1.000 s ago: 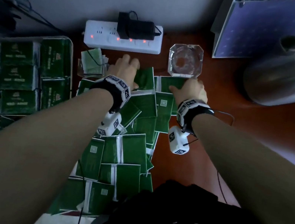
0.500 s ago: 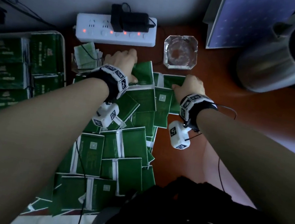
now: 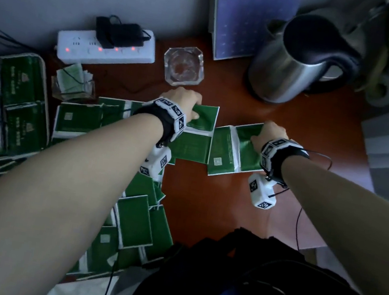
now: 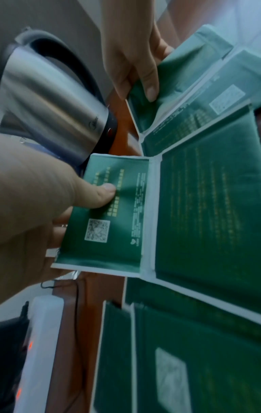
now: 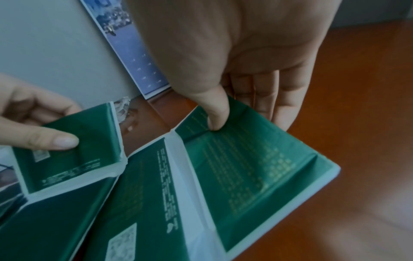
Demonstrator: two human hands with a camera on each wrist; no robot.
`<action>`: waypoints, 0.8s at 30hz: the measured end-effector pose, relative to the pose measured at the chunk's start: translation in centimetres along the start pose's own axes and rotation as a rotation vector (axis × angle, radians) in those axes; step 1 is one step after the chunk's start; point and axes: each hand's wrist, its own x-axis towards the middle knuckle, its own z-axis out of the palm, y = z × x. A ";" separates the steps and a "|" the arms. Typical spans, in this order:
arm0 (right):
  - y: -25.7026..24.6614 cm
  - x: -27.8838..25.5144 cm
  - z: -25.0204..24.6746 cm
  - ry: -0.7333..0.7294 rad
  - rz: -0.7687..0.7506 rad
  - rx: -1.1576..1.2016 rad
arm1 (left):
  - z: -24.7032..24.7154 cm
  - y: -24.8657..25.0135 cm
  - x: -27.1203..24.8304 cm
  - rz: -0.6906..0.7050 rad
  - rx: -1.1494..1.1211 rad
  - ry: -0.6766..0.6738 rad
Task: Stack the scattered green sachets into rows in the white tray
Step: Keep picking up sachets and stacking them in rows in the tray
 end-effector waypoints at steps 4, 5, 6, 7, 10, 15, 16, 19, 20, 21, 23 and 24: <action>3.0 0.9 -1.6 -0.038 -0.120 -0.071 | 2.3 3.8 -0.2 -0.064 -0.036 -0.040; 3.6 1.1 -2.0 -0.048 -0.154 -0.087 | 3.1 4.7 -0.4 -0.080 -0.048 -0.056; 4.1 1.3 -2.4 -0.058 -0.183 -0.097 | 3.8 5.5 -0.5 -0.094 -0.058 -0.069; 4.5 1.5 -2.7 -0.067 -0.205 -0.101 | 4.6 6.3 -0.8 -0.110 -0.065 -0.080; 5.5 1.7 -3.4 -0.088 -0.249 -0.109 | 6.4 8.1 -1.8 -0.170 -0.076 -0.099; 7.3 1.2 -3.7 -0.088 -0.248 -0.137 | 7.7 9.5 -3.5 -0.253 -0.108 -0.110; 7.6 1.1 -3.6 -0.085 -0.229 -0.149 | 7.8 9.7 -3.9 -0.263 -0.110 -0.118; 8.4 0.4 -3.4 -0.023 -0.188 -0.241 | 8.2 10.1 -4.9 -0.284 -0.110 -0.135; 8.5 0.3 -3.3 0.018 -0.205 -0.292 | 8.4 10.0 -5.2 -0.287 -0.106 -0.139; 8.7 0.1 -3.2 0.067 -0.252 -0.342 | 8.5 10.0 -5.5 -0.287 -0.102 -0.144; 8.9 -0.2 -3.1 0.180 -0.421 -0.434 | 8.5 9.8 -6.0 -0.286 -0.099 -0.144; 8.8 -0.3 -3.1 0.236 -0.536 -0.485 | 8.4 9.6 -6.2 -0.287 -0.100 -0.139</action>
